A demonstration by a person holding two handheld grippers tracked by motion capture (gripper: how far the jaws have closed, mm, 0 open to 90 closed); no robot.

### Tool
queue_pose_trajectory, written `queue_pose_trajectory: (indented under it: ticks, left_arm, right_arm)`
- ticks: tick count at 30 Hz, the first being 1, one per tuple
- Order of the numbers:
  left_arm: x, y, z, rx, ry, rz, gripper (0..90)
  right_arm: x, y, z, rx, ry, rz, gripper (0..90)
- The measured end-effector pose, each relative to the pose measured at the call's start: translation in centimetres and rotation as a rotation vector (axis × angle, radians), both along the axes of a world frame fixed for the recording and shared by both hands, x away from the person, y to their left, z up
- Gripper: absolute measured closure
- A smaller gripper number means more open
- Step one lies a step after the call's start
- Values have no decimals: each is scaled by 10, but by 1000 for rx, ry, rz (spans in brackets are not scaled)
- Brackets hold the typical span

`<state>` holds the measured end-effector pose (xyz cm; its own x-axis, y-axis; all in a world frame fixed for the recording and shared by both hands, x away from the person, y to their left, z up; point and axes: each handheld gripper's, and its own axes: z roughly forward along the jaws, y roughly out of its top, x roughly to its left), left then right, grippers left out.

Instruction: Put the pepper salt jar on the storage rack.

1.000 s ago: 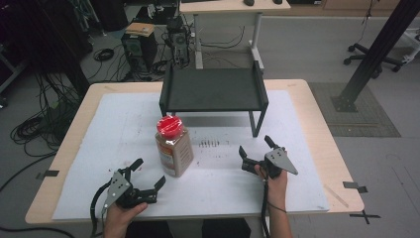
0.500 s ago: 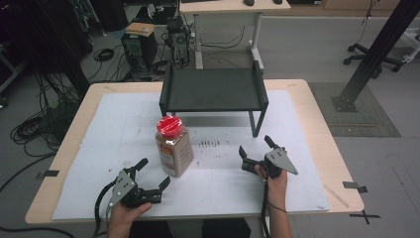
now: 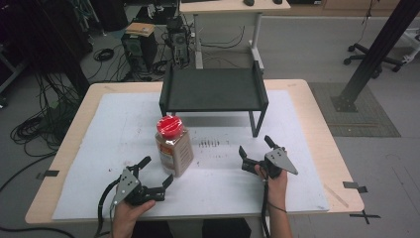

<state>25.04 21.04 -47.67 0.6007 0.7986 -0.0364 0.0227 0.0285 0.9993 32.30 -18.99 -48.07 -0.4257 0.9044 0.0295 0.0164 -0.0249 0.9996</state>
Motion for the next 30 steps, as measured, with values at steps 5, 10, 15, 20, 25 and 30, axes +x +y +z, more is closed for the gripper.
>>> queue_pose_trajectory:
  ticks: [5, 10, 15, 20, 25, 30]
  left_arm:
    - [4, -5, 8, 6, -9, -5, 2]
    - [6, -8, 17, 9, -19, 1, 2]
    - [9, -10, 22, 21, -28, 9, 2]
    - [11, -14, 26, 7, -28, 10, 2]
    - [14, -19, 31, 1, -31, 13, 2]
    - [16, -22, 33, -4, -21, 14, 2]
  right_arm:
    - [0, 0, 0, 0, 0, 0, 0]
    - [0, 0, 0, 1, 0, 1, 0]
    - [0, 0, 0, 2, 0, 2, 0]
    - [0, 0, 0, 2, 0, 2, 0]
    - [0, 0, 0, 2, 0, 2, 0]
    - [0, 0, 0, 3, -1, 3, 0]
